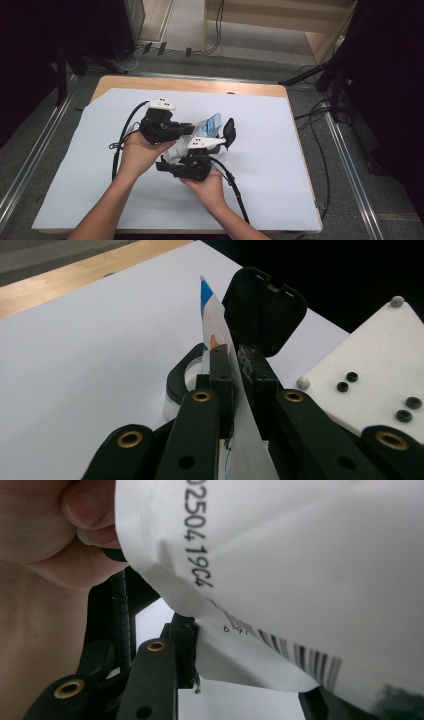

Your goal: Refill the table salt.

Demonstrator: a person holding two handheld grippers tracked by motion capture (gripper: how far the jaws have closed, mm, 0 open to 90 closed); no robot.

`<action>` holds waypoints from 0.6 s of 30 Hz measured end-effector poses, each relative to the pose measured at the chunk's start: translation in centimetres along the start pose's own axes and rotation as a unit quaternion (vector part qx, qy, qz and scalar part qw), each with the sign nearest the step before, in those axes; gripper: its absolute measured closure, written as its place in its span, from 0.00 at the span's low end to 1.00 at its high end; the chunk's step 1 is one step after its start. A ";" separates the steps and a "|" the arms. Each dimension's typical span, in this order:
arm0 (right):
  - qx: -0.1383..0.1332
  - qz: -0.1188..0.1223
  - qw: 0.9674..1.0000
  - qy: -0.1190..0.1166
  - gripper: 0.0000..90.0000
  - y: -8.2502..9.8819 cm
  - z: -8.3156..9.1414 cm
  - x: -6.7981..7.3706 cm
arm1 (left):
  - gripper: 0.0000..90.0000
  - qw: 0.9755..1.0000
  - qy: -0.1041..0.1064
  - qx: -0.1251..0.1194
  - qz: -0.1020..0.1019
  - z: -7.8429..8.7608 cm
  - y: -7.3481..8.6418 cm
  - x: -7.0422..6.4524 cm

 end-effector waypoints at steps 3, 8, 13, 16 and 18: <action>-0.001 0.001 1.000 0.001 0.72 0.0 0.0 0.0 | 0.96 1.000 0.000 -0.001 0.001 0.0 0.0 0.0; 0.000 0.005 1.000 0.005 0.72 -0.1 0.1 0.0 | 0.96 1.000 -0.002 -0.004 -0.001 0.0 -0.1 0.0; 0.001 0.030 0.999 0.016 0.71 -0.1 0.1 0.2 | 0.98 1.000 -0.006 -0.009 -0.004 0.2 -0.2 -0.1; 0.004 0.037 0.999 0.021 0.71 -0.1 0.1 0.2 | 0.98 1.000 -0.006 -0.006 -0.004 0.2 -0.2 -0.1; 0.007 0.040 0.999 0.027 0.70 0.0 0.0 0.1 | 0.98 1.000 -0.006 -0.004 -0.004 0.1 -0.1 -0.1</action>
Point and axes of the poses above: each handheld gripper's, and its own axes: z roughly backward along the jaws, y roughly out of its underside, x roughly to its left, the point moved 7 cm from there along -z, roughly forward along the jaws, and after that the axes turned 6 degrees about -x, right-handed, at the moved point
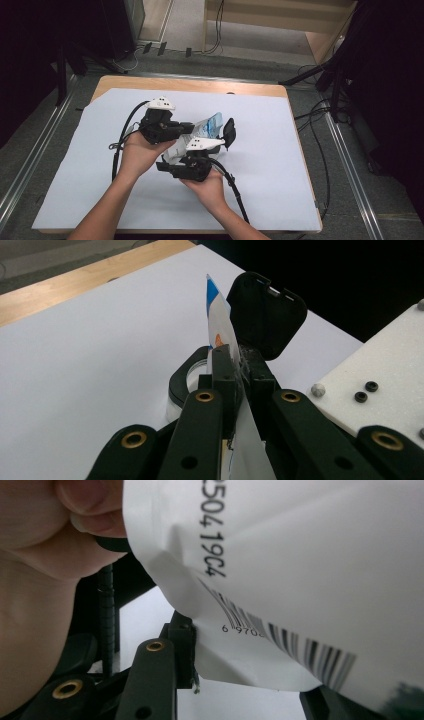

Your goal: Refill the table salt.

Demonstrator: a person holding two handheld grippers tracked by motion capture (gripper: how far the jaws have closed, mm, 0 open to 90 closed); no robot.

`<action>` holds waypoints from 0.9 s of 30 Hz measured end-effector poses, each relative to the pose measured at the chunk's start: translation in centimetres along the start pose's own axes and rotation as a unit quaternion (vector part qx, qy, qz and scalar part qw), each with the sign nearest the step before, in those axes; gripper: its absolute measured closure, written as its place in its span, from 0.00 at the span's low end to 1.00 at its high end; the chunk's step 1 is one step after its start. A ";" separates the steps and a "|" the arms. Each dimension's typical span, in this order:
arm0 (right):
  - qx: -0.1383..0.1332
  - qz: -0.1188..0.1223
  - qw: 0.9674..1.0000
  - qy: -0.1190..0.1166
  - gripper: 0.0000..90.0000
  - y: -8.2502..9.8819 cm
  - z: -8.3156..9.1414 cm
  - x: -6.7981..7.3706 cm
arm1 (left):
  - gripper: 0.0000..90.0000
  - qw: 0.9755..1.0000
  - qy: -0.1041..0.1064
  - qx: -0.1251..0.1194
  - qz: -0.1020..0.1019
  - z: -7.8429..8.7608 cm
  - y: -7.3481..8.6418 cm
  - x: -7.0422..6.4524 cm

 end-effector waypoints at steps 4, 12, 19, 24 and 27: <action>-0.001 -0.006 1.000 0.006 0.63 0.0 0.0 -0.2 | 0.98 1.000 -0.006 0.003 -0.005 -0.2 0.1 0.0; -0.003 -0.026 1.000 0.000 0.68 -0.2 0.2 -0.4 | 0.98 1.000 -0.004 0.012 0.000 -0.4 0.3 0.2; -0.007 -0.036 0.999 -0.013 0.69 -0.3 0.2 -0.2 | 0.97 1.000 -0.001 0.010 0.006 -0.4 0.2 0.2; -0.009 -0.041 0.999 -0.019 0.69 -0.4 0.2 -0.2 | 0.97 1.000 -0.002 0.008 0.008 -0.5 0.2 0.2; -0.009 -0.045 0.999 -0.022 0.69 -0.4 0.3 -0.3 | 0.97 1.000 -0.003 0.008 0.008 -0.5 0.2 0.3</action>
Point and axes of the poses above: each handheld gripper's, and its own axes: z roughly backward along the jaws, y roughly out of its underside, x roughly to its left, the point moved 7 cm from there along -z, roughly forward along the jaws, and after that the axes turned 6 degrees about -x, right-handed, at the moved point
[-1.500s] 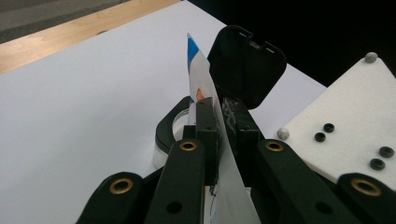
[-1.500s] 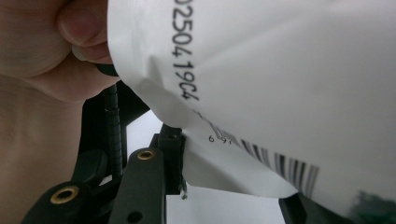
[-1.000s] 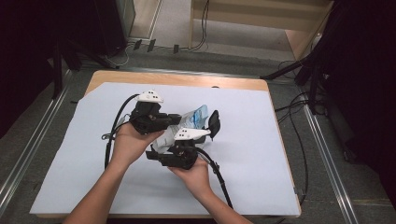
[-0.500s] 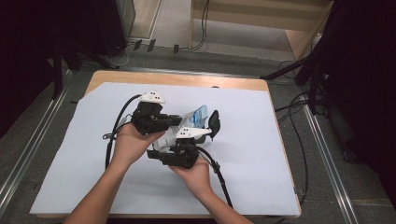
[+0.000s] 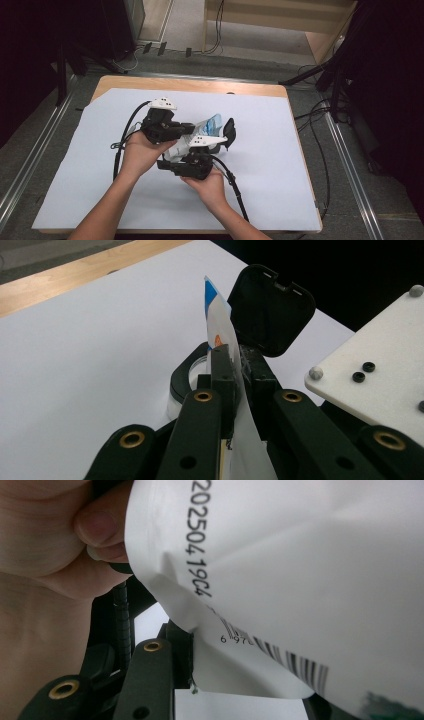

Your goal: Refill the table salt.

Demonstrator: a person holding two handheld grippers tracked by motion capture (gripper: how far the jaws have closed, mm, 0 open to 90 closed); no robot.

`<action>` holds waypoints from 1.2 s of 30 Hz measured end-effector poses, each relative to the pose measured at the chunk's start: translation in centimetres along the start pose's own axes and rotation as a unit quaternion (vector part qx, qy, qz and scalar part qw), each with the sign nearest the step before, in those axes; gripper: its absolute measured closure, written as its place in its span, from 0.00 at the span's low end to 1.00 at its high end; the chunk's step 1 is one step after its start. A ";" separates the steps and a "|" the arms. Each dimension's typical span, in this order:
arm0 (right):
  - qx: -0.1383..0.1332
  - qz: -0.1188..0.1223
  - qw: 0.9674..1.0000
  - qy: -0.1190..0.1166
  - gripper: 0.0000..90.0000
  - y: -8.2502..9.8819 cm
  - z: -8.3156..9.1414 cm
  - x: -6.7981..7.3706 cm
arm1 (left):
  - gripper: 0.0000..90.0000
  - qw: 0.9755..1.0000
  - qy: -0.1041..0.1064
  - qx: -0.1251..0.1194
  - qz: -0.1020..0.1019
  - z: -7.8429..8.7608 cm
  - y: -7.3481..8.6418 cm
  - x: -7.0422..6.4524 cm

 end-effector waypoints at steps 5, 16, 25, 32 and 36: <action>0.000 -0.001 1.000 -0.001 0.69 0.0 0.0 0.0 | 0.97 1.000 -0.001 0.000 -0.003 0.0 0.0 0.0; -0.001 0.000 1.000 -0.004 0.68 -0.1 -0.1 0.0 | 0.97 1.000 -0.006 -0.008 -0.011 0.1 -0.2 -0.2; 0.005 0.010 1.000 0.005 0.65 0.2 -0.3 0.1 | 0.99 1.000 -0.011 -0.007 -0.007 0.3 -0.2 0.2; 0.010 0.034 0.999 0.025 0.67 0.3 -0.3 0.1 | 0.99 1.000 -0.012 -0.009 -0.004 0.3 -0.2 0.4; 0.011 0.021 0.999 0.022 0.69 0.3 -0.3 0.0 | 0.98 1.000 -0.007 -0.010 -0.004 0.1 -0.2 0.2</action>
Point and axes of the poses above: each handheld gripper's, and its own axes: z roughly backward along the jaws, y roughly out of its underside, x roughly to its left, the point moved 7 cm from there along -z, roughly forward along the jaws, and after that the axes turned 6 degrees about -x, right-handed, at the moved point
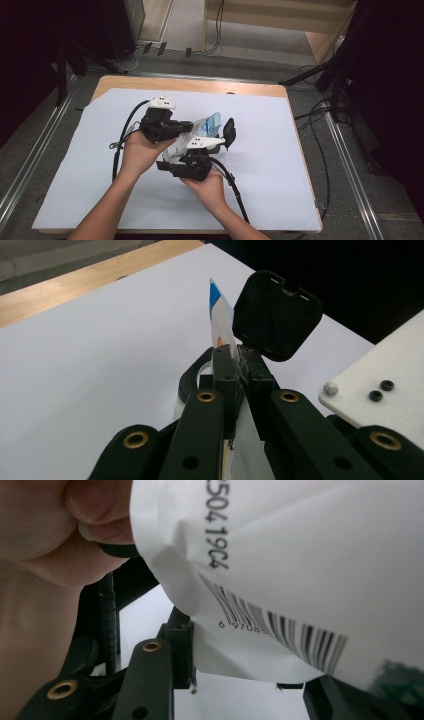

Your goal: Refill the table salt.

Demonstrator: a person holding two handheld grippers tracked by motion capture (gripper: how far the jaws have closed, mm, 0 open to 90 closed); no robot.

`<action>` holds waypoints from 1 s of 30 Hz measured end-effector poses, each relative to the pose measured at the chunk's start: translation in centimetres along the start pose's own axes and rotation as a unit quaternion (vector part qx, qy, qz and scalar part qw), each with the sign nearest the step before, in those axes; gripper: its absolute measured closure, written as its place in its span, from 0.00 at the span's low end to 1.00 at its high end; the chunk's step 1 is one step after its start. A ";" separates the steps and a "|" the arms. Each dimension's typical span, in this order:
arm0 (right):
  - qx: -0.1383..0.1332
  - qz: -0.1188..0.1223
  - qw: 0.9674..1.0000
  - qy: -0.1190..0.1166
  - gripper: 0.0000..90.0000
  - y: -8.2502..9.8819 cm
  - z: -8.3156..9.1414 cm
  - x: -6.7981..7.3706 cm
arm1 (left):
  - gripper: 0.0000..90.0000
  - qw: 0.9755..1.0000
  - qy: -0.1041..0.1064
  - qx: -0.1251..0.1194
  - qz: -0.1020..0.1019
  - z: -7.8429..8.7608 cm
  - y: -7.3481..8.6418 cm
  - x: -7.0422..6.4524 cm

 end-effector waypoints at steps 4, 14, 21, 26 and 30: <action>0.001 -0.010 1.000 -0.005 0.70 0.0 0.0 -0.1 | 0.97 1.000 0.003 0.001 0.000 -0.1 0.0 -0.1; -0.009 -0.024 0.999 -0.020 0.71 -0.3 0.1 -0.1 | 0.96 1.000 0.005 0.003 -0.001 -0.2 -0.2 -0.2; -0.013 -0.025 0.999 -0.023 0.71 -0.6 0.2 0.0 | 0.95 1.000 0.010 0.002 0.002 -0.1 -0.6 -0.3; -0.013 -0.030 0.999 -0.027 0.71 -0.8 0.1 0.0 | 0.95 1.000 0.007 0.008 -0.001 -0.2 -0.7 -0.3; -0.012 -0.029 0.999 -0.027 0.71 -0.8 0.1 -0.1 | 0.95 1.000 0.009 0.015 0.002 -0.3 -0.7 -0.2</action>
Point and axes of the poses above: each handheld gripper's, and its own axes: z roughly backward along the jaws, y roughly out of its underside, x roughly to its left, the point moved 7 cm from there along -z, roughly forward along the jaws, and after that the axes turned 6 degrees about -x, right-handed, at the moved point
